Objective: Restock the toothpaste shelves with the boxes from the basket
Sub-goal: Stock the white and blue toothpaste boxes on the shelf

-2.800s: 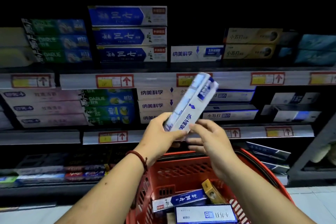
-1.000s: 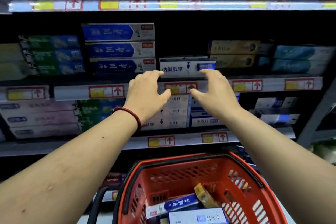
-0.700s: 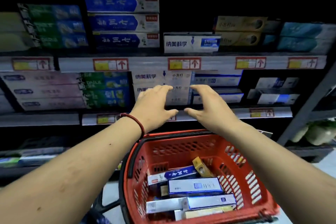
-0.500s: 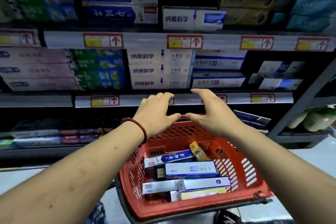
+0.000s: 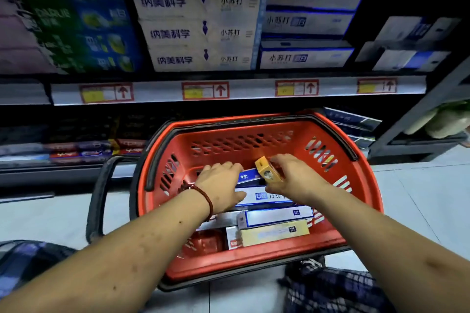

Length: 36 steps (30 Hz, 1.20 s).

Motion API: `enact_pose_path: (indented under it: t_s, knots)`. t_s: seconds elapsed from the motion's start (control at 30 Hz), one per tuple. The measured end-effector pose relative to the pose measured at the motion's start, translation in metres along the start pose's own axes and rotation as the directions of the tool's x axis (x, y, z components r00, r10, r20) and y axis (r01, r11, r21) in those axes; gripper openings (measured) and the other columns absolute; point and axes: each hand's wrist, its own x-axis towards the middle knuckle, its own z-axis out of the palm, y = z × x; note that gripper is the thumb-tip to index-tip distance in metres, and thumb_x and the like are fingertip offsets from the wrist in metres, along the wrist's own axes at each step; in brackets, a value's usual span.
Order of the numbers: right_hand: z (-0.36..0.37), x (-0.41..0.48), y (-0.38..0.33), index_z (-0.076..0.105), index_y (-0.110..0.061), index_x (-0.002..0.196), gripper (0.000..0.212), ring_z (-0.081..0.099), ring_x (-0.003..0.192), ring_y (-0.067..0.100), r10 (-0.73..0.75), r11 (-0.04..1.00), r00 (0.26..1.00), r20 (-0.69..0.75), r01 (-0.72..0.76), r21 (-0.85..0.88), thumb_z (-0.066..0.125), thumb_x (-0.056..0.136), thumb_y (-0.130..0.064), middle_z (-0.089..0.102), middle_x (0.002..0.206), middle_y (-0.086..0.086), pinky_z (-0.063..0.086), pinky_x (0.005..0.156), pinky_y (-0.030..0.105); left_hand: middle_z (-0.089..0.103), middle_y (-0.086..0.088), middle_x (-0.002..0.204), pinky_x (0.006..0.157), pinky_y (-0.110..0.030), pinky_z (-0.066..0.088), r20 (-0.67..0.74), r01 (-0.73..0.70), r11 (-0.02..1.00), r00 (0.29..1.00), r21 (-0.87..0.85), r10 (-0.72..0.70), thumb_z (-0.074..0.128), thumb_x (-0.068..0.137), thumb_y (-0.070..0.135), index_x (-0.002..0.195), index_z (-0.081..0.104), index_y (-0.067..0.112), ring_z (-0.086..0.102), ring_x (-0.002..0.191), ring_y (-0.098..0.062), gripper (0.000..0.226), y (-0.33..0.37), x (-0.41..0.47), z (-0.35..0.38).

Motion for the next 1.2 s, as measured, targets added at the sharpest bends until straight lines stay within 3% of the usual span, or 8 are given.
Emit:
enact_pose_path:
  t_s: [0.23,0.43,0.73,0.83,0.9,1.0,1.13,1.2]
  knots:
    - [0.036,0.041,0.014,0.038,-0.024,0.15,0.072,0.053,0.127,0.034,0.102,0.98,0.989,0.107,-0.082,-0.179,0.071,0.088,-0.04,0.042,0.147,0.009,0.048,0.105,0.045,0.054,-0.01,0.138,0.105,-0.044,0.041,0.104,0.024,0.999,0.994,-0.047,-0.019,0.058,0.094,0.046,0.143,0.043,0.016,0.052,0.127,-0.033,0.06,0.004,0.035,0.029]
    - [0.059,0.08,0.007,0.041,-0.014,0.135,0.056,0.057,0.122,0.034,0.194,0.968,0.979,-0.062,-0.202,-0.147,0.061,0.095,-0.047,0.054,0.136,0.012,0.052,0.094,0.044,0.054,-0.011,0.134,0.102,-0.044,0.041,0.149,-0.017,0.999,0.988,-0.042,0.024,0.059,0.094,0.041,0.14,0.044,0.015,0.054,0.124,-0.034,0.055,-0.011,0.062,0.04]
    - [0.065,0.1,0.007,0.05,-0.013,0.125,0.043,0.063,0.11,0.038,0.256,0.948,0.958,-0.131,-0.275,-0.16,0.065,0.094,-0.038,0.064,0.122,0.014,0.049,0.082,0.04,0.056,-0.012,0.128,0.1,-0.042,0.041,0.17,-0.028,0.997,0.985,-0.071,0.04,0.057,0.095,0.035,0.136,0.047,0.013,0.055,0.12,-0.034,0.047,-0.034,0.07,0.049]
    - [0.049,0.087,0.014,0.053,-0.012,0.119,0.038,0.066,0.1,0.04,0.29,0.954,0.936,-0.199,-0.3,-0.018,0.064,0.093,-0.039,0.067,0.111,0.016,0.05,0.075,0.037,0.056,-0.012,0.13,0.102,-0.042,0.043,0.158,-0.004,0.996,0.987,-0.092,0.018,0.058,0.094,0.035,0.137,0.047,0.015,0.055,0.122,-0.034,0.049,-0.036,0.064,0.038]
    - [0.029,0.074,0.019,0.058,-0.012,0.118,0.04,0.069,0.093,0.036,0.33,0.941,0.91,-0.252,-0.297,0.159,0.066,0.091,-0.041,0.07,0.105,0.014,0.057,0.079,0.04,0.055,-0.012,0.137,0.105,-0.041,0.042,0.138,0.017,0.991,0.99,-0.13,0.001,0.059,0.095,0.036,0.143,0.045,0.016,0.052,0.128,-0.034,0.054,-0.035,0.058,0.024]
    - [-0.008,0.052,0.018,0.068,-0.012,0.111,0.033,0.069,0.088,0.027,0.373,0.894,0.857,-0.357,-0.228,0.386,0.072,0.083,-0.03,0.074,0.096,0.008,0.054,0.077,0.032,0.054,-0.011,0.142,0.108,-0.041,0.042,0.071,0.019,0.978,0.997,-0.207,-0.004,0.06,0.095,0.036,0.146,0.044,0.016,0.051,0.131,-0.031,0.057,-0.03,0.042,-0.004]
    - [-0.053,0.024,0.006,0.072,-0.017,0.093,0.036,0.073,0.087,0.025,0.433,0.741,0.818,-0.378,-0.085,0.666,0.071,0.068,-0.042,0.075,0.089,0.003,0.06,0.082,0.045,0.059,-0.012,0.14,0.107,-0.032,0.042,-0.018,0.038,0.955,0.999,-0.295,-0.046,0.063,0.096,0.036,0.145,0.047,0.012,0.054,0.13,-0.029,0.057,-0.022,0.016,-0.046]
    - [-0.072,0.008,-0.009,0.072,-0.013,0.095,0.027,0.074,0.085,0.028,0.455,0.634,0.809,-0.371,-0.002,0.774,0.073,0.076,-0.033,0.073,0.087,0.007,0.062,0.078,0.05,0.059,-0.013,0.139,0.103,-0.029,0.041,-0.039,0.078,0.929,0.994,-0.362,-0.099,0.062,0.097,0.039,0.147,0.045,0.012,0.054,0.129,-0.029,0.059,-0.019,0.003,-0.068]
